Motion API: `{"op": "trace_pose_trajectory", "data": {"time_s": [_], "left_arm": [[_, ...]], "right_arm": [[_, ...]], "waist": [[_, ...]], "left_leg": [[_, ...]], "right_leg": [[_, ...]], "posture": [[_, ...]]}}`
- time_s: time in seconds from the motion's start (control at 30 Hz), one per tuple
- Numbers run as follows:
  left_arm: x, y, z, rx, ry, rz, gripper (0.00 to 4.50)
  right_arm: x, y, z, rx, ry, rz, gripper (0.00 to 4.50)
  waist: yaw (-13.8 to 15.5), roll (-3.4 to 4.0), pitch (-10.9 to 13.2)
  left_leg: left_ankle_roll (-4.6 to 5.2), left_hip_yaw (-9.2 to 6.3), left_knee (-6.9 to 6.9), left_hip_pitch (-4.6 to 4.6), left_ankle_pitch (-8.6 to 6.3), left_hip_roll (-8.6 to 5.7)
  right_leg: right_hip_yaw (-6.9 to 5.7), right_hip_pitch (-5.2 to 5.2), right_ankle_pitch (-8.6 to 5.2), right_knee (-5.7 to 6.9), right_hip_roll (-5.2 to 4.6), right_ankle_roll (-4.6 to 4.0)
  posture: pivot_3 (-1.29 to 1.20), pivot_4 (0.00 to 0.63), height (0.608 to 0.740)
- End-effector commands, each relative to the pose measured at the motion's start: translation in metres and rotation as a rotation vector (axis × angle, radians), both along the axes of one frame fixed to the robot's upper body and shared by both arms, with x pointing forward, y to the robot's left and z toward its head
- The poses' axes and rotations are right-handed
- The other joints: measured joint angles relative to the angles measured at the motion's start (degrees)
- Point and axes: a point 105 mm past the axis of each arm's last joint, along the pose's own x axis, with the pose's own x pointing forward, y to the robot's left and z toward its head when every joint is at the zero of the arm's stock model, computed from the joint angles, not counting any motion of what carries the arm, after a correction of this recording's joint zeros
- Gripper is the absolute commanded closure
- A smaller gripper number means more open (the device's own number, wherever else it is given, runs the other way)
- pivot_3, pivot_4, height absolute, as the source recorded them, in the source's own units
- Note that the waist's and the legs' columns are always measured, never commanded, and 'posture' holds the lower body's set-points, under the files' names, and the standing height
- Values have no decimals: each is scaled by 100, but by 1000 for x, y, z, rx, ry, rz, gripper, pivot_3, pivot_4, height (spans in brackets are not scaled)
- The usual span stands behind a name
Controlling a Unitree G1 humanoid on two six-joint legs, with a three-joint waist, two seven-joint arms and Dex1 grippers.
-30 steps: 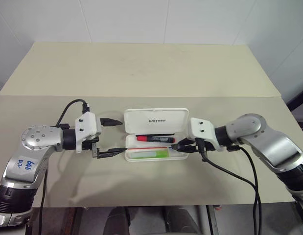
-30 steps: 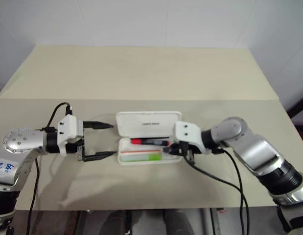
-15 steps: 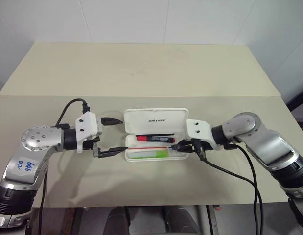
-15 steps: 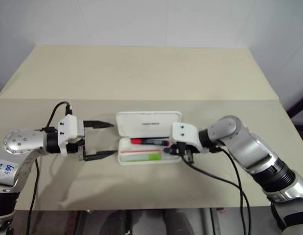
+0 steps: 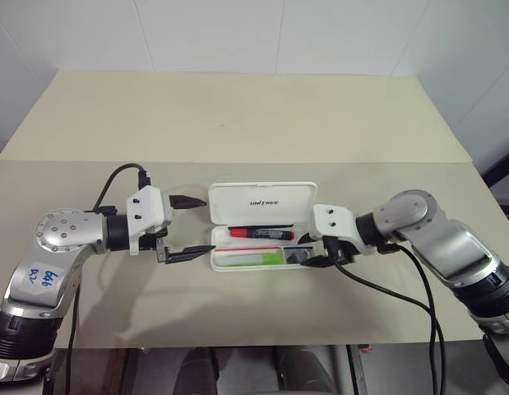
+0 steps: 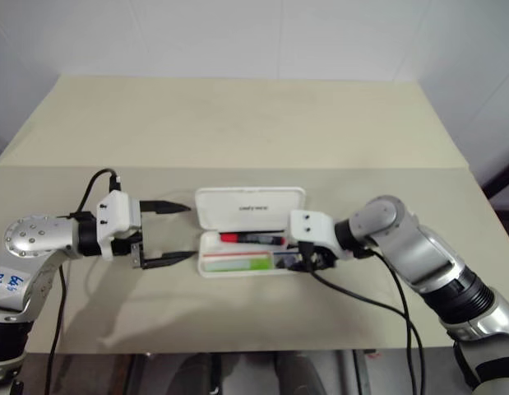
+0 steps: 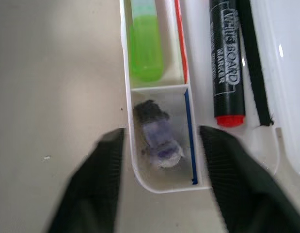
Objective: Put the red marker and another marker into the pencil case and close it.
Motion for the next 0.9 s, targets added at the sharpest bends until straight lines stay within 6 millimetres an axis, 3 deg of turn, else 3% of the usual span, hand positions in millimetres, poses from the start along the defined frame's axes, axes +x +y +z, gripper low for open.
{"op": "trace_pose_trajectory", "data": {"time_s": [0.03, 0.1, 0.43, 0.7, 0.9], "left_arm": [[0, 3, 12, -5, -54, 5, 0], [0, 1, 12, -10, -56, 0, 0], [8, -5, 11, -42, -48, -21, 0], [18, -12, 8, -80, -17, -43, 0], [25, -12, 9, -94, -13, -49, 0]], "right_arm": [[3, 1, 10, 16, -40, 20, 671], [7, 5, 22, 75, -68, 18, 28], [-11, 2, 64, 438, -85, 74, 28], [-9, -21, 68, 573, -200, -80, 28], [-13, -38, 68, 572, -255, -142, 28]], "waist": [[-1, 0, 0], [-5, 0, 0], [32, -2, 1], [16, -2, 1], [11, -2, 0]], "left_leg": [[0, 0, 0, 0, 0, 0], [0, 0, 0, 0, 0, 0], [-1, -9, 1, -1, 0, -1], [-1, -9, 9, 1, 0, -5], [-2, -11, 13, 0, 0, -7]], "right_leg": [[0, 0, 0, 0, 0, 0], [0, 0, 0, 1, 0, 0], [-6, 9, -2, -3, 0, 4], [-3, 10, 0, 4, 0, 8], [-2, 12, 2, 4, 0, 11]], "posture": [[0, 150, 740], [0, 150, 740], [0, 150, 740], [0, 150, 740], [0, 150, 740]]}}
